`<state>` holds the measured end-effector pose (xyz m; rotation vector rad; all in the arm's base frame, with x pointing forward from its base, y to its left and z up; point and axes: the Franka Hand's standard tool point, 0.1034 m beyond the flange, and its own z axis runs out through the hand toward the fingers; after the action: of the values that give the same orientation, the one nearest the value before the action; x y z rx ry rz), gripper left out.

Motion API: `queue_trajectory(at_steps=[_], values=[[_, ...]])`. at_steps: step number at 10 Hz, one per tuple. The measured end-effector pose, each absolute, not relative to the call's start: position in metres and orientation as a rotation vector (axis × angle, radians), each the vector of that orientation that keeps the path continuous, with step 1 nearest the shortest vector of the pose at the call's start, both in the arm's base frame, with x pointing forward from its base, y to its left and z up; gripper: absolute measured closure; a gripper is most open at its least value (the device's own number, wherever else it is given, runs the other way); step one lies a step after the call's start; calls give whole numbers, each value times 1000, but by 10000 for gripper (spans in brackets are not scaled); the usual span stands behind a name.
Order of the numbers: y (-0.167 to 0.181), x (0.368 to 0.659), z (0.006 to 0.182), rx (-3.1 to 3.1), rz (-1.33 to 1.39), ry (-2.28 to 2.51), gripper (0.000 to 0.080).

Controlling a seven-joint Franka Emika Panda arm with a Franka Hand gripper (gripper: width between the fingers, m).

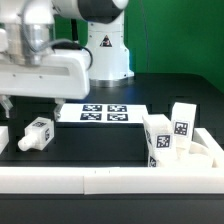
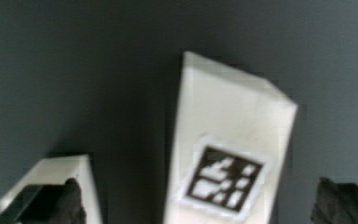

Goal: Assemble stool

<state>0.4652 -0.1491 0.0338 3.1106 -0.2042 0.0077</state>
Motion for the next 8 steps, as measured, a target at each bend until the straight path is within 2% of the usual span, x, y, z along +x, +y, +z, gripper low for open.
queue_trajectory(at_steps=[5, 6, 7, 8], values=[[-146, 458, 12, 3086, -24, -206, 150], [-146, 459, 12, 3086, -22, -206, 278], [-146, 458, 12, 3086, -22, -206, 278], [-146, 459, 13, 3087, -22, -189, 417]])
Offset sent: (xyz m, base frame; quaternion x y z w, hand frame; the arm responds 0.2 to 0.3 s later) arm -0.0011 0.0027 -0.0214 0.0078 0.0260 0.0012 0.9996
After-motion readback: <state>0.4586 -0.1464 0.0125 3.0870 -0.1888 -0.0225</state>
